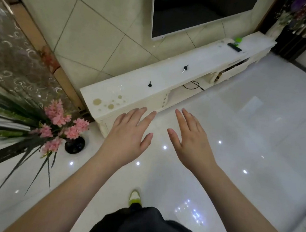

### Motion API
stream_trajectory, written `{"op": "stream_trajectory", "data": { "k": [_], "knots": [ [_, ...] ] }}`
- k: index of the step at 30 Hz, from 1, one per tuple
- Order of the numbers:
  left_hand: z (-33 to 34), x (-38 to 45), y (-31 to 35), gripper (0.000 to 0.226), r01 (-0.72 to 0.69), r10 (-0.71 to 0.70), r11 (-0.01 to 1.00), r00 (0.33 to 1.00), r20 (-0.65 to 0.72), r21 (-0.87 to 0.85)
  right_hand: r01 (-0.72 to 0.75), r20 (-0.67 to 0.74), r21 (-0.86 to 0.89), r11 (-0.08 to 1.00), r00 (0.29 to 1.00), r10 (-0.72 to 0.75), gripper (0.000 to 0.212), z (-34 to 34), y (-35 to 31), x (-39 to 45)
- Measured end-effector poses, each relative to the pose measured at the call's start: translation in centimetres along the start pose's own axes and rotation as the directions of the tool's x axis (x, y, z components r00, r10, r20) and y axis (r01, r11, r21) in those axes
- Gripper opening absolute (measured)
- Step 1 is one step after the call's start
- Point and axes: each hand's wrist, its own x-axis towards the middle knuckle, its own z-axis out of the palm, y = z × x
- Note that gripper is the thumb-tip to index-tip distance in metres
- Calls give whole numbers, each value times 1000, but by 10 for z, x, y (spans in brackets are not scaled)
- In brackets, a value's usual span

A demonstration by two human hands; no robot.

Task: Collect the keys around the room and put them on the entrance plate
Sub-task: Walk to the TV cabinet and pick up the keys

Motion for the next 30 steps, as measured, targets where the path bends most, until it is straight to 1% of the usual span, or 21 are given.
{"op": "stream_trajectory", "data": {
  "k": [4, 8, 11, 17, 21, 24, 27, 30],
  "knots": [
    [-2, 60, -25, 56, -43, 43, 999, 999, 19, -4, -6, -30, 15, 1000, 1000, 6, 63, -5, 2, 67],
    [3, 123, -35, 55, -63, 64, 997, 998, 10, -53, -19, -31, 15, 1000, 999, 20, 63, -7, 20, 123],
    [9, 180, -37, 54, -81, 82, 995, 997, 13, -60, -18, -43, 11, 1000, 999, 19, 61, -7, 43, 169],
    [24, 295, -47, 53, -102, 101, 995, 995, -7, -9, -6, -32, 36, 999, 999, 7, 62, -1, 101, 273],
    [34, 359, -48, 53, -53, 53, 999, 998, 15, -5, 6, -4, 63, 998, 1000, -6, 62, -8, 142, 336],
    [39, 403, -53, 53, -18, 18, 1000, 1000, -2, -13, 43, 20, 49, 998, 999, -44, 62, -13, 163, 385],
    [44, 432, -63, 53, 61, -62, 998, 998, -17, -34, 62, 48, 49, 997, 997, -65, 63, -12, 173, 422],
    [51, 455, -84, 52, 97, -97, 995, 995, -2, -21, 82, 68, 54, 995, 994, -86, 66, -3, 176, 454]
  ]
}}
